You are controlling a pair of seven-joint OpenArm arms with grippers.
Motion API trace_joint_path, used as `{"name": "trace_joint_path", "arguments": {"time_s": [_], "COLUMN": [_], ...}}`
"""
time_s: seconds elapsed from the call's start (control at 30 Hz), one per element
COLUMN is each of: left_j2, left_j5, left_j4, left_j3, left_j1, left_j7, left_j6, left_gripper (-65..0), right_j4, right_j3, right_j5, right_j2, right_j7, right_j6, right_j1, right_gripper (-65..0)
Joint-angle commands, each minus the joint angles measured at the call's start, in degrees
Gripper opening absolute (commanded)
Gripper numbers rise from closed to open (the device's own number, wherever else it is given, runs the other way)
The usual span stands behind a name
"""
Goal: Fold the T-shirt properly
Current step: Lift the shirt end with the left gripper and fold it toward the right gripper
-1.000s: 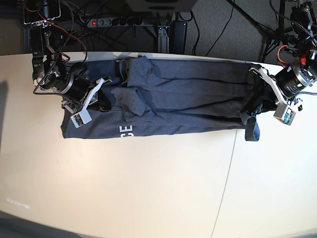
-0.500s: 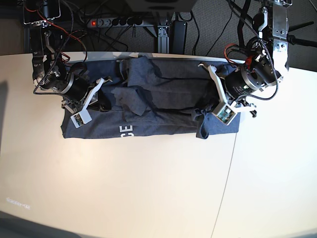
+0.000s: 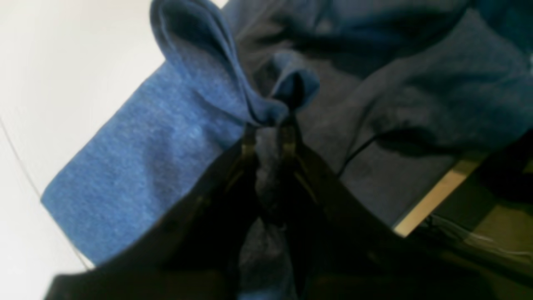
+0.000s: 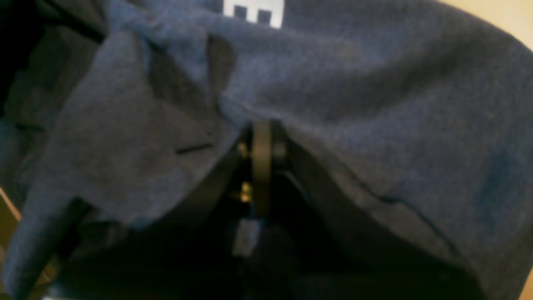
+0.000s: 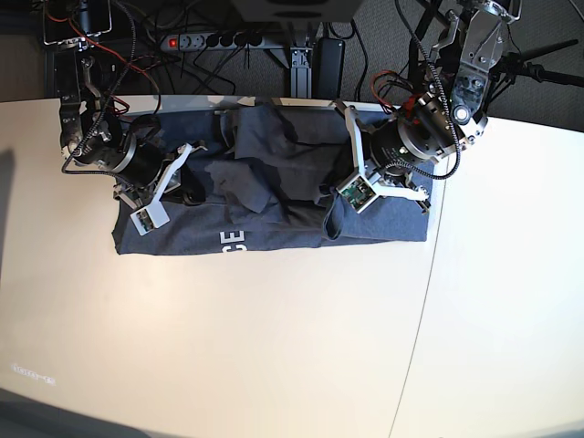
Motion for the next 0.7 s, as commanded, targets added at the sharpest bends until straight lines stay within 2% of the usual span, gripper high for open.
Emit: {"name": "trace_joint_path", "arguments": {"time_s": [0.0, 0.13, 0.67], "left_j2": [0.57, 2.03, 2.36], "left_j5": [0.15, 0.22, -5.9], "left_j4": [0.92, 0.9, 0.81], "left_j3": [0.22, 1.01, 2.01], "left_j1": [-0.5, -1.86, -2.69], "left_j7": [-1.79, -1.81, -1.62], "left_j6": [1.27, 1.27, 1.25], "left_gripper": [-65.0, -65.0, -65.0], "right_j4": [0.92, 0.92, 0.92], "right_j3": [0.26, 0.26, 0.26], "right_j5": [0.7, 0.72, 0.7], "right_j2": [0.79, 0.79, 0.79], "right_j7": [1.29, 1.29, 1.27], "right_j6": [1.2, 1.2, 1.2], "right_j1": [0.74, 0.74, 0.74], "right_gripper": [-65.0, -65.0, -65.0]}}
